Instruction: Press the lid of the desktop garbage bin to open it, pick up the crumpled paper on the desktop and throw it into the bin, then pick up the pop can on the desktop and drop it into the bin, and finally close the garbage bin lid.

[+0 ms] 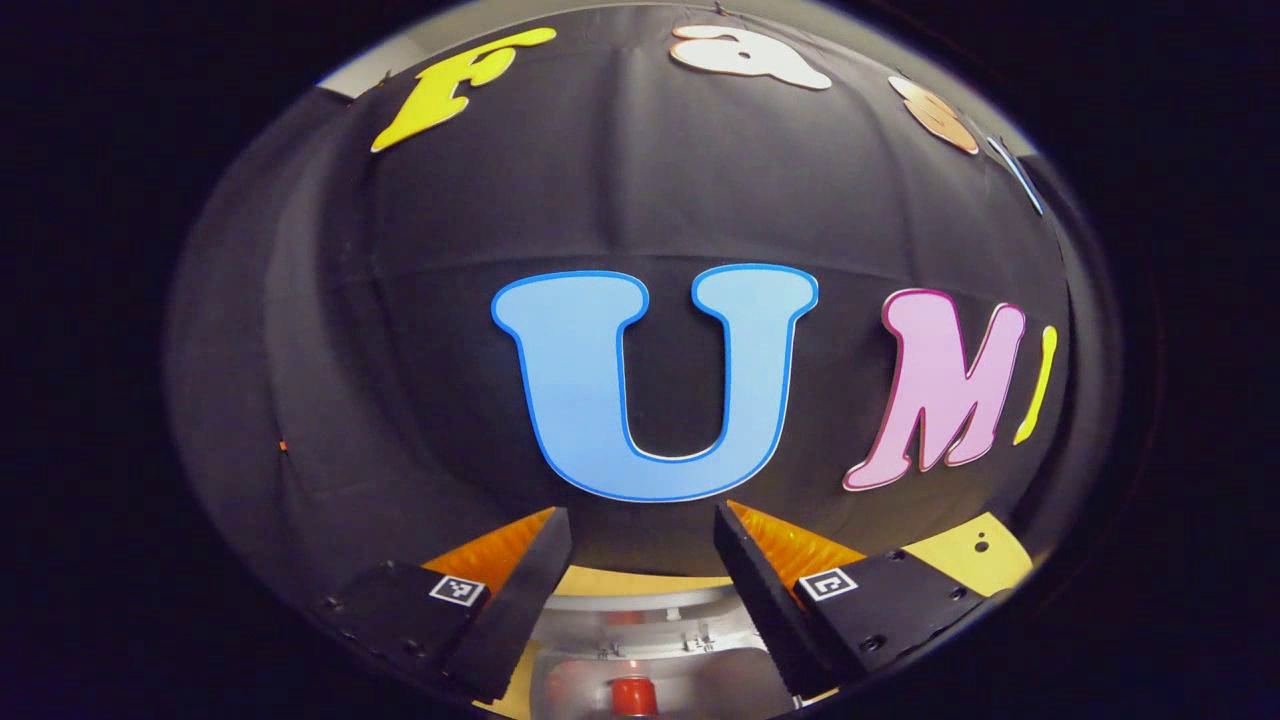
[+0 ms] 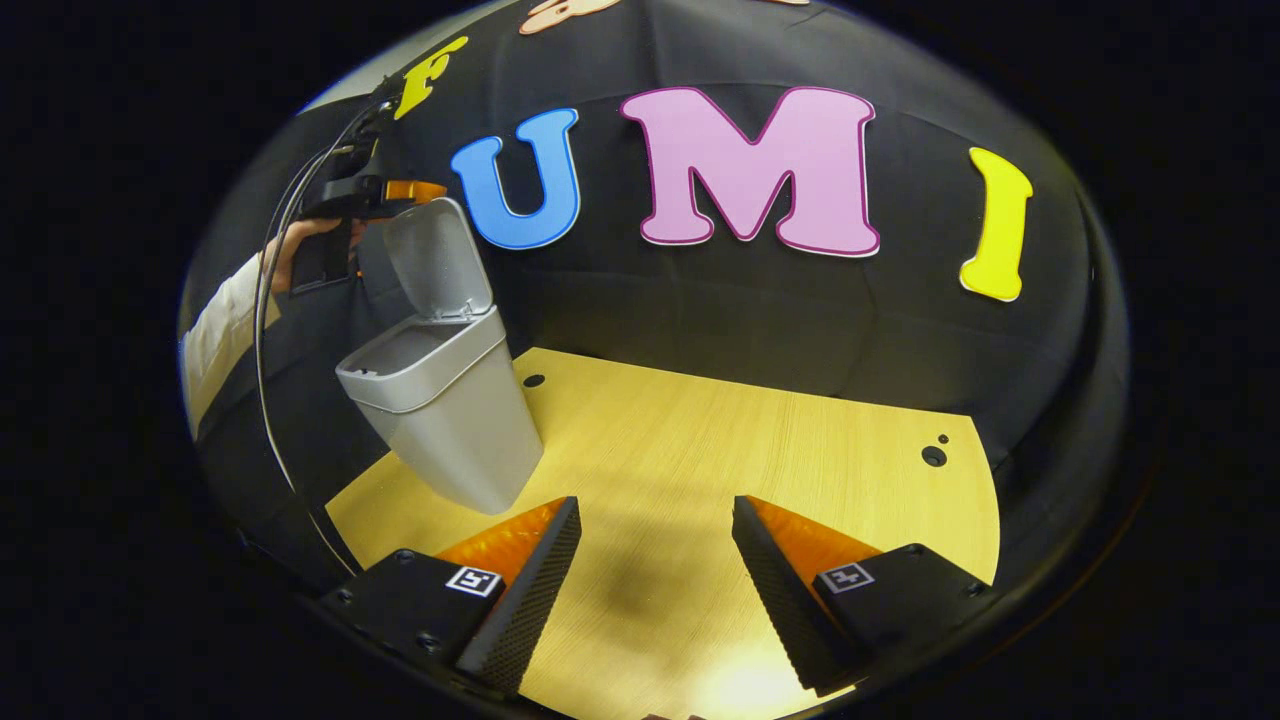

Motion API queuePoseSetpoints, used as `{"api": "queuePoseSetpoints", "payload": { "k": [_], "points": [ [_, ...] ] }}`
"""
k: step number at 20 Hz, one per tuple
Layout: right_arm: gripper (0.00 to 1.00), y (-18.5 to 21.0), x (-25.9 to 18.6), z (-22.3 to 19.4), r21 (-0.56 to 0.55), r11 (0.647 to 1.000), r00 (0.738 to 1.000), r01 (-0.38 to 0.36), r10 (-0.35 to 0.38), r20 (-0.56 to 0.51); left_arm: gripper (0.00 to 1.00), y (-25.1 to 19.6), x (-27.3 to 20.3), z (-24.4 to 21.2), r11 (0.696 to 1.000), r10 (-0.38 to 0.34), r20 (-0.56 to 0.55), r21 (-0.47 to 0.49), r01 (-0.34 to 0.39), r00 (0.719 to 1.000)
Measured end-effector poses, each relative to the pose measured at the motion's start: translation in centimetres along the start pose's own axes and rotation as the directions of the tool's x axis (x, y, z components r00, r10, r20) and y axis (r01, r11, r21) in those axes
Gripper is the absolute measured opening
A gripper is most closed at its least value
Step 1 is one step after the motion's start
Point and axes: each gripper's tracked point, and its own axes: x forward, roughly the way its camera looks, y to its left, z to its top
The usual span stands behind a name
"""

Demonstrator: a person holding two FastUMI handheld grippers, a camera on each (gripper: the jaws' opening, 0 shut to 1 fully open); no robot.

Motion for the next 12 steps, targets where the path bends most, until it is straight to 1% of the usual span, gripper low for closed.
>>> {"api": "queuePoseSetpoints", "payload": {
  "k": [1,3,4,6,8,12],
  "points": [
    [0.99,-0.1,0.0,0.3,0.002,1.000,1.000,0.003,-0.003,0.007,0.98,0.1,-0.7,-0.5,1.000,0.000,-0.013,-0.003,0.000,1.000],
    [0.98,0.1,0.0,0.8,0.021,1.000,1.000,0.004,-0.005,0.025,0.98,0.2,-2.4,-1.9,1.000,0.000,-0.026,0.021,0.001,1.000],
    [0.98,0.2,-0.1,1.1,0.032,1.000,0.999,0.001,-0.002,0.035,0.95,0.0,-3.2,-2.3,1.000,-0.004,-0.034,0.025,0.005,0.999],
    [0.98,0.4,0.0,1.5,0.041,0.999,0.999,0.000,-0.002,0.046,0.95,-0.2,-5.1,-3.8,1.000,-0.010,-0.050,0.014,0.011,0.999],
    [0.98,0.6,0.2,1.6,0.046,0.999,0.999,-0.005,0.003,0.043,0.96,-0.3,-6.7,-5.5,0.999,-0.018,-0.066,0.026,0.020,0.998],
    [0.97,1.6,0.6,1.7,0.053,0.998,0.999,-0.021,0.019,0.042,0.95,-0.7,-9.5,-10.7,0.999,-0.038,-0.167,0.004,0.039,0.985]
  ]
}}
